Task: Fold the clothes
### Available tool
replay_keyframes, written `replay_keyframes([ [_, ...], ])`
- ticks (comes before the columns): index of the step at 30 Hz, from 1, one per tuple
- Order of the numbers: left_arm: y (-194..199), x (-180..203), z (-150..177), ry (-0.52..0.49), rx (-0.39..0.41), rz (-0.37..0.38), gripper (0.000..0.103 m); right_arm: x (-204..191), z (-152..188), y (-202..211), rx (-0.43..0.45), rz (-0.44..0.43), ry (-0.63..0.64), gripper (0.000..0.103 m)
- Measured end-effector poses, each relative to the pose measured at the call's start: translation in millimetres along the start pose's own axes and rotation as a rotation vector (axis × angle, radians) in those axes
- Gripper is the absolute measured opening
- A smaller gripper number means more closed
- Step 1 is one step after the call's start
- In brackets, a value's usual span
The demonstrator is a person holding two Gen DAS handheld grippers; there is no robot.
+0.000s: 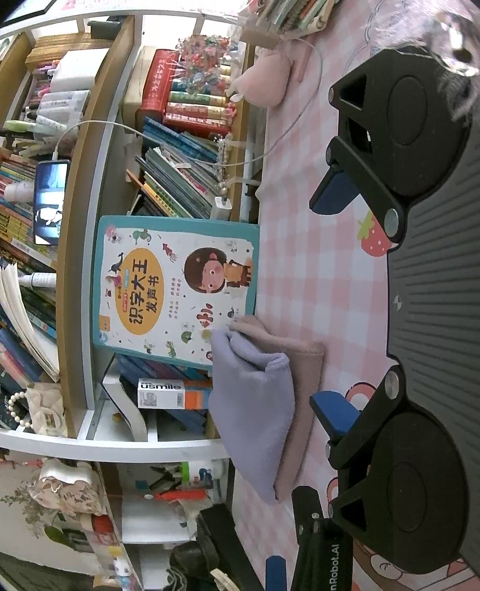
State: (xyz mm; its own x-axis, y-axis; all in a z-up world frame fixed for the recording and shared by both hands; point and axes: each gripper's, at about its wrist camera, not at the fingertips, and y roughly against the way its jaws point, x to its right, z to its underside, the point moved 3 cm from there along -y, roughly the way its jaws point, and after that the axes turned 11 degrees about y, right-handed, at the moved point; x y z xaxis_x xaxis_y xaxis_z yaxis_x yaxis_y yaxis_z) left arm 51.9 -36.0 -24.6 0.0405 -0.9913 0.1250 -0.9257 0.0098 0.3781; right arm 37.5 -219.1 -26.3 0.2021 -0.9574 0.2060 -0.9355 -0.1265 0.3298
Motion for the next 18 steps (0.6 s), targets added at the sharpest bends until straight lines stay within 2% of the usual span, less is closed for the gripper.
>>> replay_keyframes([
  [18, 2.1, -0.4, -0.5, 0.001, 0.019, -0.016, 0.103, 0.1, -0.1, 0.5, 0.003, -0.012, 0.0, 0.103],
])
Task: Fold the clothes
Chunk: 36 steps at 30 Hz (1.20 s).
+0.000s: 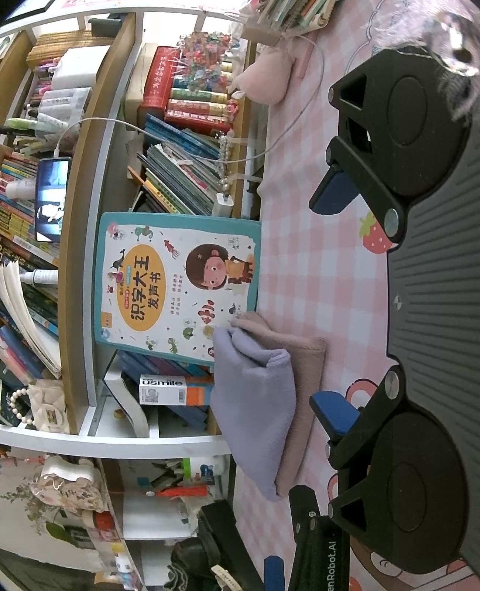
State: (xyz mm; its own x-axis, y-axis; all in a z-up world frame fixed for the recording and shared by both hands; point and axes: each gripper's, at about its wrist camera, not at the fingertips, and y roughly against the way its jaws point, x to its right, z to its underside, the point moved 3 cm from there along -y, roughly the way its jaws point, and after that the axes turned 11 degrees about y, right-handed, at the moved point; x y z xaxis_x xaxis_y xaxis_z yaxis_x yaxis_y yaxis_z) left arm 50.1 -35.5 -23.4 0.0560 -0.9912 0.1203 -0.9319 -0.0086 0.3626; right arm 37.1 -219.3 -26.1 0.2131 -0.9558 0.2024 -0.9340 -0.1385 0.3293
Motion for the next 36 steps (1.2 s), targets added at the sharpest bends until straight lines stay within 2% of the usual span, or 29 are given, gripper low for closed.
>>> replay_keyframes([
  [36, -0.3, 0.2, 3.8, 0.006, -0.001, -0.014, 0.103, -7.7, 0.8, 1.8, -0.002, 0.016, 0.006, 0.103],
])
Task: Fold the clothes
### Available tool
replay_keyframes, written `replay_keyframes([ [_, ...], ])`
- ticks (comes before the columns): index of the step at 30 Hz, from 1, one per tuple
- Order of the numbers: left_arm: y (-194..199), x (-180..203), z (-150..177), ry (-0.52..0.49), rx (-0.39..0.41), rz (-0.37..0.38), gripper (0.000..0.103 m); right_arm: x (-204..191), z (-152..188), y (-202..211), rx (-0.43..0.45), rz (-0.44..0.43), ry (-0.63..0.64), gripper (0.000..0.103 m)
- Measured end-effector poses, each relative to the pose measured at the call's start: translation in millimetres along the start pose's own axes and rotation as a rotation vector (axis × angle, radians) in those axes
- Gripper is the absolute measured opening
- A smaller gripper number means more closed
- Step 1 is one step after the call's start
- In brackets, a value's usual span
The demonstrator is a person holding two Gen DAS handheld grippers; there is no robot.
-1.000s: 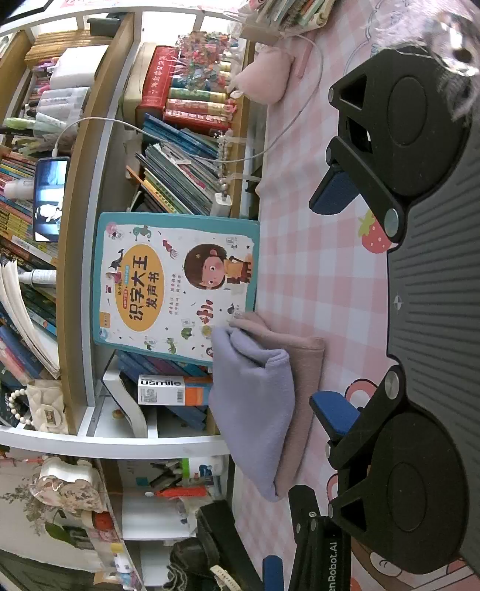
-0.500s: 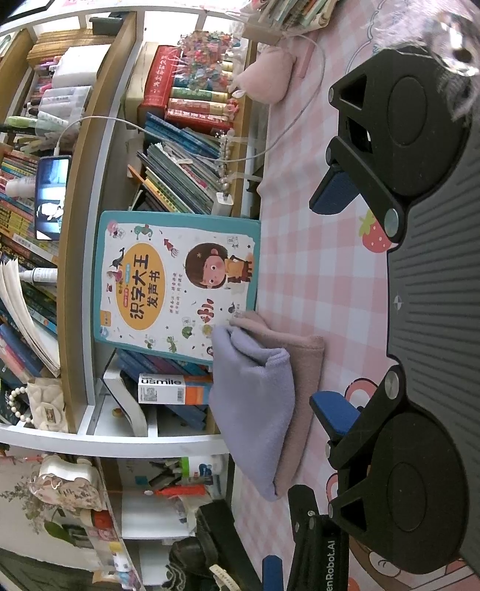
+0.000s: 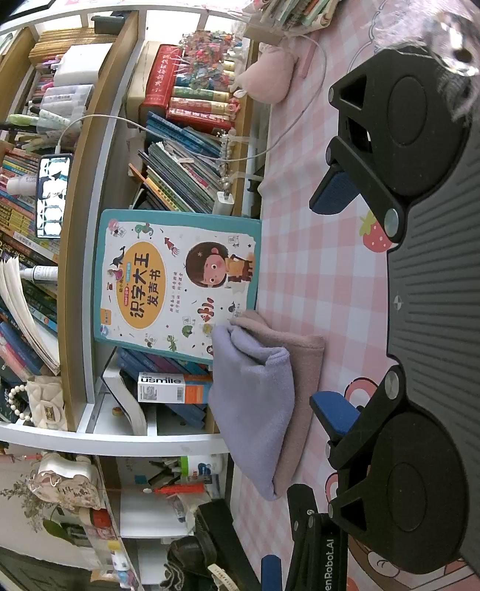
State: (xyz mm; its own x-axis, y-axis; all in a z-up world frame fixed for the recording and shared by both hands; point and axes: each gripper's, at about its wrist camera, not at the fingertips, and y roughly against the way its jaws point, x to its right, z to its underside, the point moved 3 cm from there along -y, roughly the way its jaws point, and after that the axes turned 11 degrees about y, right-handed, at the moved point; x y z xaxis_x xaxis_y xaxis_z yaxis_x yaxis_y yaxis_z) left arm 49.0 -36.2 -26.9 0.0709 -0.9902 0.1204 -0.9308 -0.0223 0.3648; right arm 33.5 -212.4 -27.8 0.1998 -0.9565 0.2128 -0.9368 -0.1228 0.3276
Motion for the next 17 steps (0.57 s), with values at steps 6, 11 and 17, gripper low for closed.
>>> replay_keyframes([
  [6, -1.3, -1.4, 0.3, 0.005, -0.007, 0.003, 0.103, 0.3, 0.1, -0.1, -0.003, -0.001, -0.004, 0.103],
  [11, -4.2, -3.6, 0.3, 0.019, -0.018, 0.016, 0.103, 1.5, 0.0, -0.4, -0.006, -0.003, -0.008, 0.103],
  [17, -3.4, -3.7, 0.3, 0.019, -0.011, 0.006, 0.103, 2.9, -0.1, -0.9, -0.01, -0.005, -0.012, 0.103],
])
